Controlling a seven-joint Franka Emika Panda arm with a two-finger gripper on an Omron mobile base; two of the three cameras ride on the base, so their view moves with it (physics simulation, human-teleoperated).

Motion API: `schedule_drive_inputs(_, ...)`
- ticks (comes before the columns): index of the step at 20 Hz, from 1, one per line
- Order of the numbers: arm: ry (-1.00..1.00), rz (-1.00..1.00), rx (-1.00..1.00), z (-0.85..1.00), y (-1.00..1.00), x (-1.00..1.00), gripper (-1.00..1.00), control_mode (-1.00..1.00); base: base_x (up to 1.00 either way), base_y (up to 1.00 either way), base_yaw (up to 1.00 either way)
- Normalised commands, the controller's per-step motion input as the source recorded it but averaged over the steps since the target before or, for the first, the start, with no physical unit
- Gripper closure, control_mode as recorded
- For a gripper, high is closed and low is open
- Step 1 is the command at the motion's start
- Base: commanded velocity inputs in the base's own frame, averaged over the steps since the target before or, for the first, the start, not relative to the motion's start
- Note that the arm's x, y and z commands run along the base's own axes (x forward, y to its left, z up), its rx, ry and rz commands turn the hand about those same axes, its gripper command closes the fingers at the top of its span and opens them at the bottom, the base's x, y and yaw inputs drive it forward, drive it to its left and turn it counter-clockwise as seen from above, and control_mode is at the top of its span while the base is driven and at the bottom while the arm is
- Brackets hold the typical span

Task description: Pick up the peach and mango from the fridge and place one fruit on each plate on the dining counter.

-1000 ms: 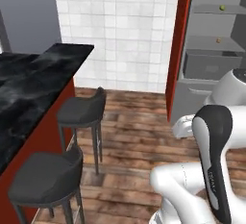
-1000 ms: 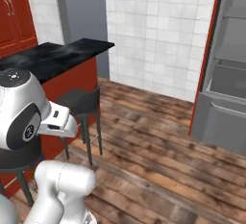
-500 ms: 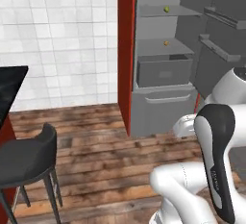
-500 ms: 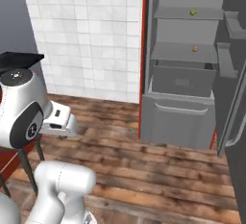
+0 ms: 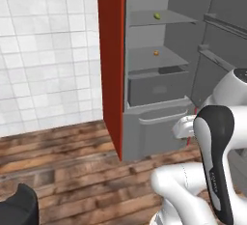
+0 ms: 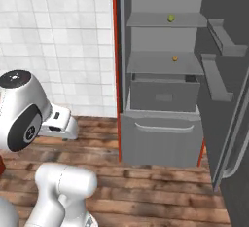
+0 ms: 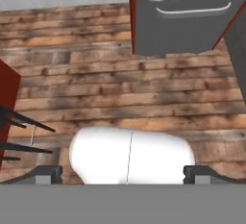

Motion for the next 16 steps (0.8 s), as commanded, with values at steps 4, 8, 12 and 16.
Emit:
schedule_drive_inputs(4, 0.00, 0.00, 0.00, 0.00, 0.00, 0.00, -1.00, 1.00, 1.00, -0.07, -0.10)
schedule_drive_inputs(8, 0.00, 0.00, 0.00, 0.00, 0.00, 0.00, -1.00, 1.00, 1.00, -0.12, -0.12)
schedule_drive_inputs(12, 0.00, 0.00, 0.00, 0.00, 0.00, 0.00, -1.00, 1.00, 0.78, -0.69, -0.14)
schedule_drive_inputs(16, 0.00, 0.00, 0.00, 0.00, 0.00, 0.00, -1.00, 1.00, 0.70, -0.67, -0.09)
